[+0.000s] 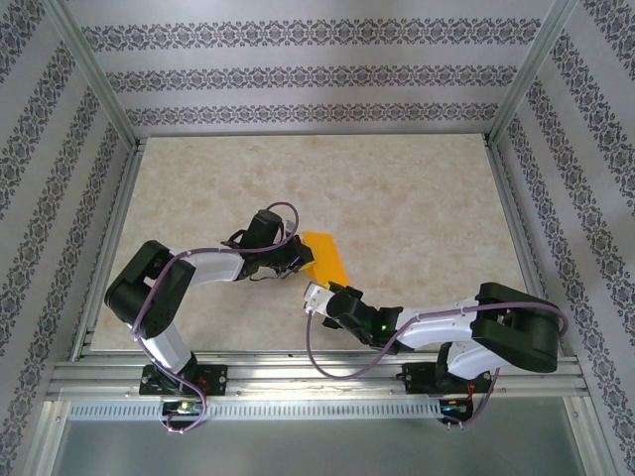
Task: Fold a paper plane with a square sheet of paper (pick it up from the middle)
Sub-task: Third fold the triangle at the center of the table.
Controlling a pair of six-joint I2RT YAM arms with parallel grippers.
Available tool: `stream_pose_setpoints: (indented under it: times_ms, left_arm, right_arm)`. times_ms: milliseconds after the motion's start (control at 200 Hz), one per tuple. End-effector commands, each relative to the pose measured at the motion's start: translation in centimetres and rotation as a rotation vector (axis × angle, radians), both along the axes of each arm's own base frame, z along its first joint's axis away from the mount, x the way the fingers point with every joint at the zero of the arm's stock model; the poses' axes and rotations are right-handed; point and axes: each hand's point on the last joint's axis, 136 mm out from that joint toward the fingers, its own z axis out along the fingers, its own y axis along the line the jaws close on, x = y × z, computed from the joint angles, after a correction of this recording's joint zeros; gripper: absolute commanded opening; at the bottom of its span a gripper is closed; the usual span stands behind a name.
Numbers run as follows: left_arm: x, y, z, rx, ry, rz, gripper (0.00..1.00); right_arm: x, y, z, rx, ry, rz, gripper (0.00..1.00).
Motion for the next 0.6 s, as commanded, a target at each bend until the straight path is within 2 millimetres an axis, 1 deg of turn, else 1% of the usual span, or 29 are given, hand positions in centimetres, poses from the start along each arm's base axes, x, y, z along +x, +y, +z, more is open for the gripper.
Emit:
stream_pose_setpoints:
  times_ms: [0,135,265,325,415,460,550,595]
  left_arm:
    - [0.55,0.30,0.93,-0.009,-0.021,0.011,0.07]
    - [0.56,0.34,0.80,-0.006,-0.020,0.012,0.07]
    - [0.59,0.31,0.84,-0.007,-0.020,0.013,0.07]
    - [0.66,0.31,0.96,-0.008,-0.023,0.013,0.07]
    - [0.60,0.37,0.85,-0.005,-0.020,0.013,0.07]
    - [0.63,0.35,0.79,-0.005,-0.020,0.015,0.07]
    - [0.66,0.41,0.90,-0.007,-0.024,0.019,0.08]
    - [0.61,0.52,0.86,0.000,-0.024,0.020,0.11]
  right_arm:
    - [0.66,-0.61,0.93,0.043,-0.024,-0.042,0.24]
    - [0.69,-0.80,1.12,0.057,-0.020,-0.049,0.20]
    - [0.65,-0.87,1.02,0.059,-0.010,-0.049,0.11]
    - [0.63,-0.89,0.97,0.060,-0.008,-0.050,0.10]
    - [0.67,-0.94,0.92,0.060,-0.005,-0.053,0.04]
    - [0.68,-0.97,0.89,0.061,-0.004,-0.055,0.00]
    - [0.68,-1.00,0.92,0.063,-0.001,-0.057,0.00]
    - [0.70,-1.03,0.93,0.066,0.001,-0.059,0.00]
